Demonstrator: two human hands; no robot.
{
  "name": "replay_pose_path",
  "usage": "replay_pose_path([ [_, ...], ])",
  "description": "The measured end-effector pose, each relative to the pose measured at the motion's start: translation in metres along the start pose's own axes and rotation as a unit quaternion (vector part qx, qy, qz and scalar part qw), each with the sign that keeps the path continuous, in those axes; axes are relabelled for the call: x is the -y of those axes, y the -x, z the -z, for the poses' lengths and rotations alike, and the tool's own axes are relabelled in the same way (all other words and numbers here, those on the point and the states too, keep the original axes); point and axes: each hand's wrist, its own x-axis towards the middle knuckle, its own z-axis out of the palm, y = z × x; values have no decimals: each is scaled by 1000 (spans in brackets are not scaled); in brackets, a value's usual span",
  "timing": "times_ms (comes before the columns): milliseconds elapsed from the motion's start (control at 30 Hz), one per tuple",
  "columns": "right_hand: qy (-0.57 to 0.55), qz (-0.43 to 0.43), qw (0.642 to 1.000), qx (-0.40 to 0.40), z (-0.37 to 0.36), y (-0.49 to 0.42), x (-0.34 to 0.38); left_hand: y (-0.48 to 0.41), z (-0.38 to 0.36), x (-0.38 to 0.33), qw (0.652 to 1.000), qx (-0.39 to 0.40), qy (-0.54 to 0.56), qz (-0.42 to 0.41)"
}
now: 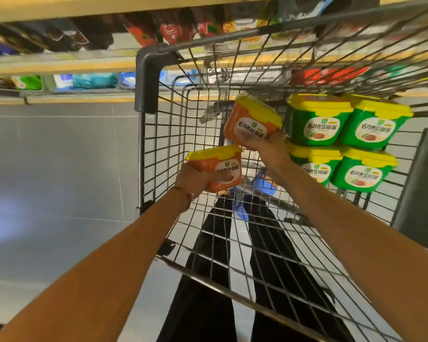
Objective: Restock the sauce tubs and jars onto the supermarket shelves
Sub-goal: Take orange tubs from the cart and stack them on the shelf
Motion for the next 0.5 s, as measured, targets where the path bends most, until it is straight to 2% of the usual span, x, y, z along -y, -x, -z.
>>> replay_pose_path([
  [167, -63, -22, 998, 0, -4, -5, 4, 2, 1, -7, 1000, 26, 18, 2],
  [267, -61, -31, 997, -22, -5, -5, 3, 3, 1, -8, 1000, 23, 21, 3],
  [500, -43, -42, 998, -15, -10, -10, 10, 0, 2, -3, 1000, 6, 6, -5],
])
